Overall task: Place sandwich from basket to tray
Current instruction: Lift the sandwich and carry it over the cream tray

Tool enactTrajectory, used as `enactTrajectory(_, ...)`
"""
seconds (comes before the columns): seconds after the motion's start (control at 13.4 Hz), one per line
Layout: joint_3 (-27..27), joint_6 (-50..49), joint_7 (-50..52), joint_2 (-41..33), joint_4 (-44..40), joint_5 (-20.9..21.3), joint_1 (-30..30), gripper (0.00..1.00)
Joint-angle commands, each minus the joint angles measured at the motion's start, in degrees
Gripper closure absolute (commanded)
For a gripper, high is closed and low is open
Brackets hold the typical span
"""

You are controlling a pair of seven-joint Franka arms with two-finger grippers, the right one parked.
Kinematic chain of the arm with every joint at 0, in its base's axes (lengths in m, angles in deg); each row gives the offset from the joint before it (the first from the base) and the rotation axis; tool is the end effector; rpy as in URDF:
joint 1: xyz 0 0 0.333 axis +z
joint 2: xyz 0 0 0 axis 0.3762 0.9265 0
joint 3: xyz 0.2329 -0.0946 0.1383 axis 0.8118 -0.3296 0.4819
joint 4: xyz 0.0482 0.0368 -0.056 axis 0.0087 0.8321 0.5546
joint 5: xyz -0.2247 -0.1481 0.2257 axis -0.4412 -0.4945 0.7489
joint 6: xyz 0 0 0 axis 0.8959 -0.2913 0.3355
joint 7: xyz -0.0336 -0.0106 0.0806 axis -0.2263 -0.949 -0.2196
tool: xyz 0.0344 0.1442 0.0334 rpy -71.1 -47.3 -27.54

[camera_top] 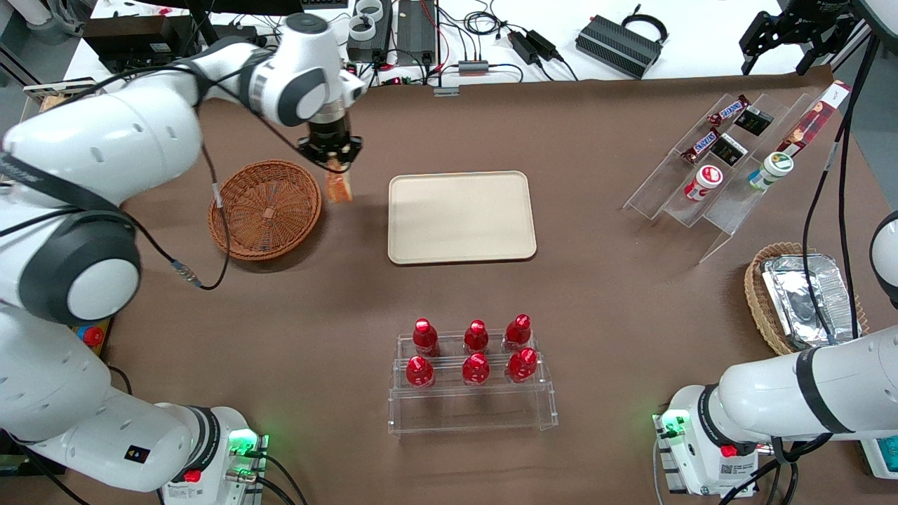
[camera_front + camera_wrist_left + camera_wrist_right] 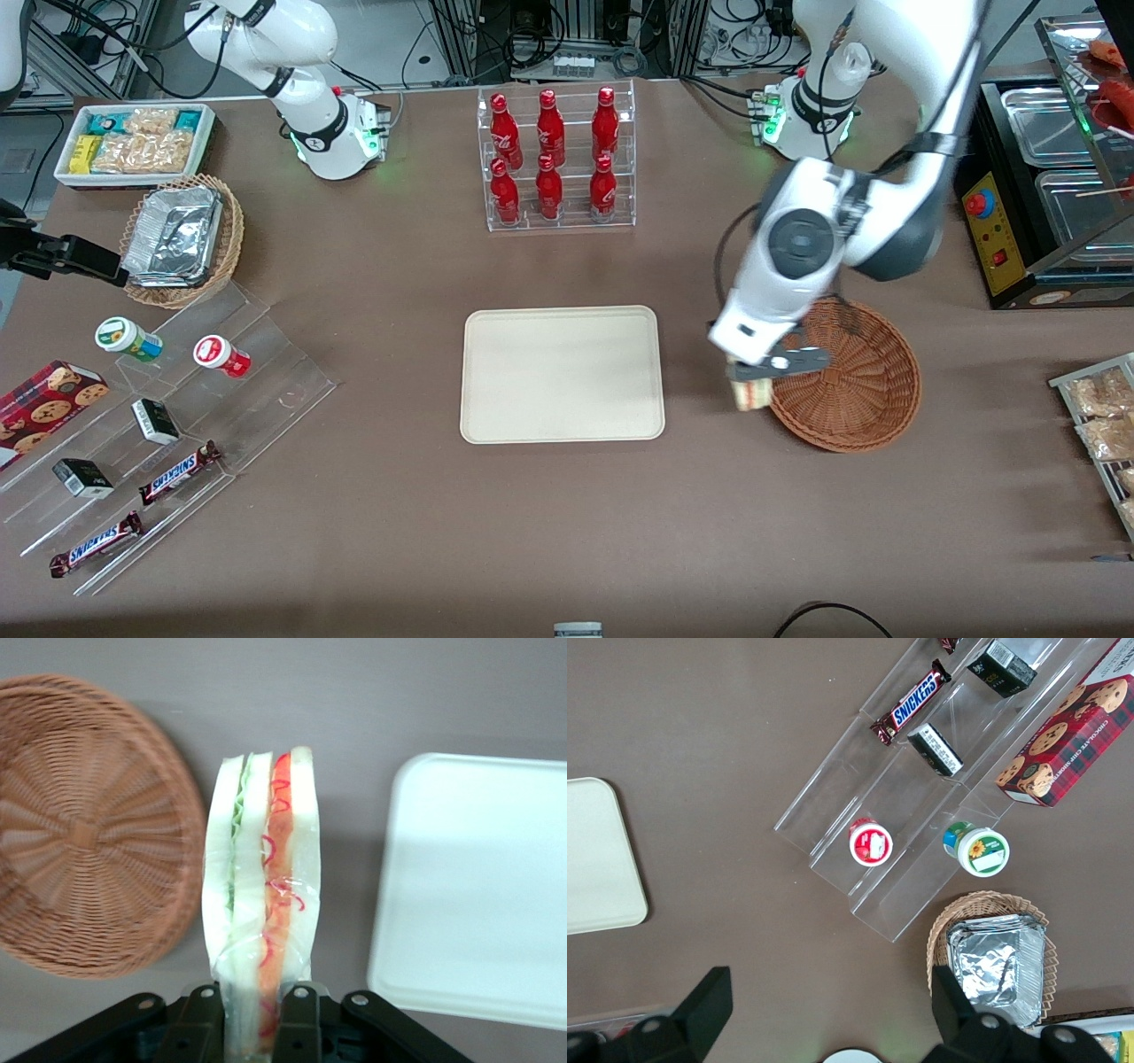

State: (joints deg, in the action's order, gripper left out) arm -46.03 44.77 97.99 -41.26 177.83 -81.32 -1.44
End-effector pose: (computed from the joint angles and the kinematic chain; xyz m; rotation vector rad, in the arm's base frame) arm 0.5148 -0.2830 0.3319 -3.0333 -0.1145 0.0924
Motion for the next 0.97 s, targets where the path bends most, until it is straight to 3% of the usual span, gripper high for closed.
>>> enactTrajectory(0.0, 0.52, -3.68, 3.48, 9.58, -12.79, 0.35, -5.27, 1.0)
enactTrajectory(0.52, 0.43, -2.71, 6.49, 25.23, -31.87, 0.26, -13.28, 1.0)
enactTrajectory(0.9, 0.34, 4.74, 6.4, 29.98, -32.06, 0.17, -14.43, 1.0)
